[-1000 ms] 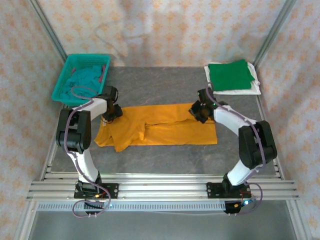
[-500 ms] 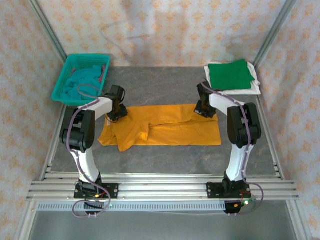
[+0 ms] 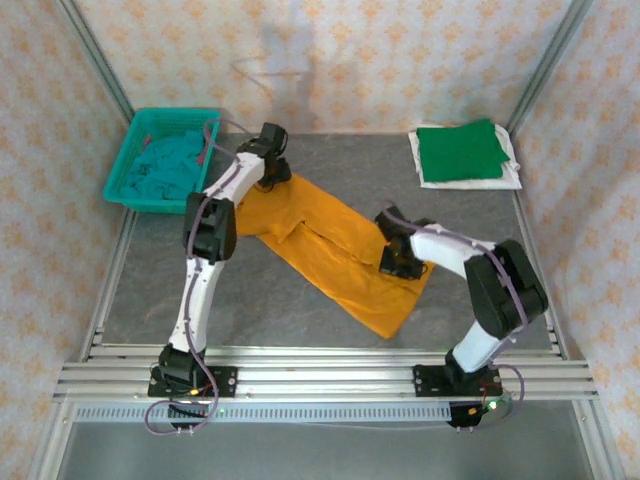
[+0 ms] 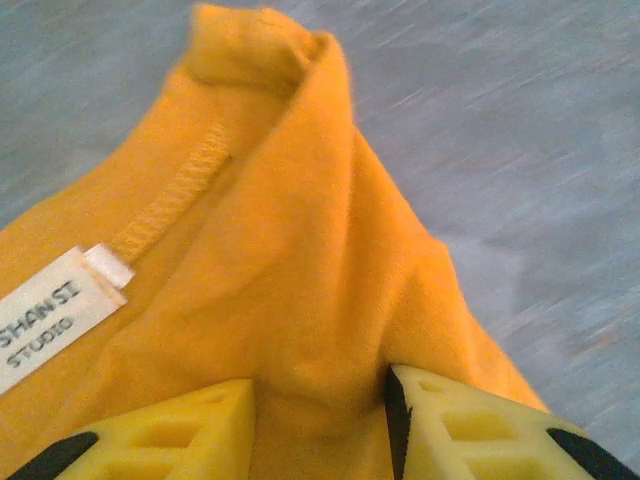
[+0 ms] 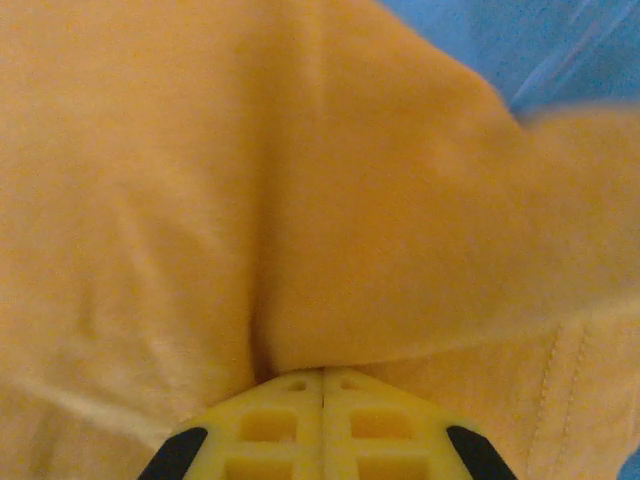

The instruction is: Fold and stack the t-shirts

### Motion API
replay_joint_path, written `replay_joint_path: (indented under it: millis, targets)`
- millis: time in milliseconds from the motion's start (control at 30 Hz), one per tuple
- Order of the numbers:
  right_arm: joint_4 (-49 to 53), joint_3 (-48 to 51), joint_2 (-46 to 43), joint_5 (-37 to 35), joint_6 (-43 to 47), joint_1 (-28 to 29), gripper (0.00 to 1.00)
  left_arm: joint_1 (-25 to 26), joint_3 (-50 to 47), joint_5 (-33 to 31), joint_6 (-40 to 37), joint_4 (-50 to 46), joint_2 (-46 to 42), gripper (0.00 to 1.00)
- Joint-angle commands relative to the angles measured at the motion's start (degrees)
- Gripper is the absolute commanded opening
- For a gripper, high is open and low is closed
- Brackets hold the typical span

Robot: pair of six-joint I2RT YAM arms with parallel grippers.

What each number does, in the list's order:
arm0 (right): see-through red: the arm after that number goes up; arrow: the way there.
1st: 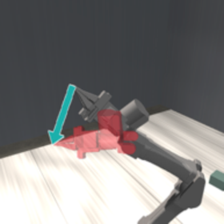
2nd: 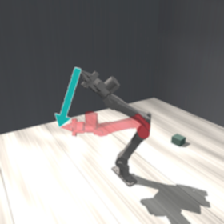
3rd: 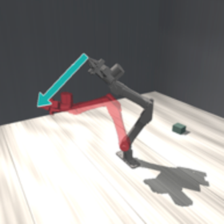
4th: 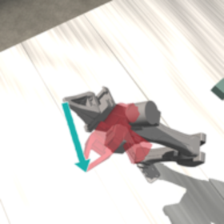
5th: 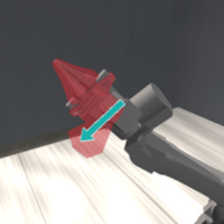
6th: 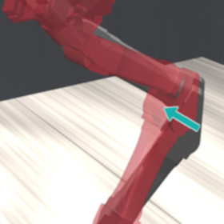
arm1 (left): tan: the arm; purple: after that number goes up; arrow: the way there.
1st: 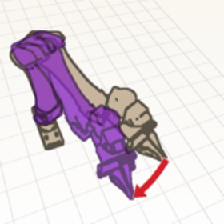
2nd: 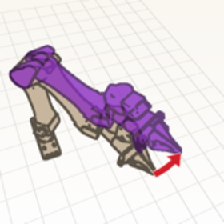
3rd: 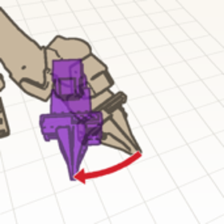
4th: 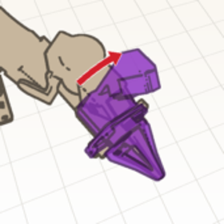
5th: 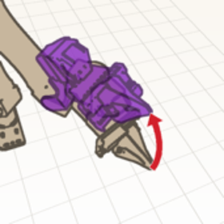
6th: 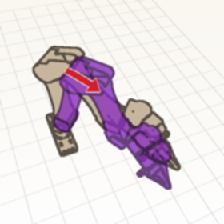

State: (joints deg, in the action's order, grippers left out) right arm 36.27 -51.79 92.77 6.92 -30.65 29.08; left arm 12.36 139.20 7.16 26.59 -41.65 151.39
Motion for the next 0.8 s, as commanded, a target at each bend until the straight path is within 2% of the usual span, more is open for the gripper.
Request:
replay_joint_path:
  millis: [0,67,133,267,333,433,500,600,767]
  targets:
    - [-0.42,4.87,-3.94,11.47,-6.37,6.64,0.06,1.81,18.74,6.28,-2.07,-7.21,9.05,0.41]
    - [-2.52,5.29,-8.73,14.57,-7.93,7.83,0.08,2.20,21.37,9.24,-1.50,-2.60,9.98,0.44]
    - [-2.61,4.12,-13.67,12.32,-8.22,6.87,0.10,2.17,19.18,9.76,-1.17,1.47,7.42,0.45]
    - [-2.57,-1.28,-16.08,9.69,-5.41,1.03,0.14,1.58,11.55,2.57,-2.42,0.53,-2.28,0.45]
    - [-3.30,-4.57,-12.97,9.40,-3.03,-0.98,0.14,0.87,1.67,-1.55,-1.82,2.10,-9.62,0.45]
    - [-3.68,-11.61,-4.34,7.67,1.05,-1.57,0.09,0.47,-18.56,-4.49,0.54,9.98,-21.63,0.46]
    - [-4.20,-17.00,1.63,8.09,2.87,-1.57,0.05,0.47,-25.93,-5.60,2.84,11.37,-25.42,0.46]
    - [-6.53,-24.30,8.72,10.09,3.36,-1.64,0.03,0.39,-30.41,-8.10,5.52,8.36,-25.94,0.45]
    - [-8.58,-29.63,12.39,9.96,2.54,-1.79,0.02,0.49,-29.50,-4.41,8.22,7.24,-21.46,0.43]
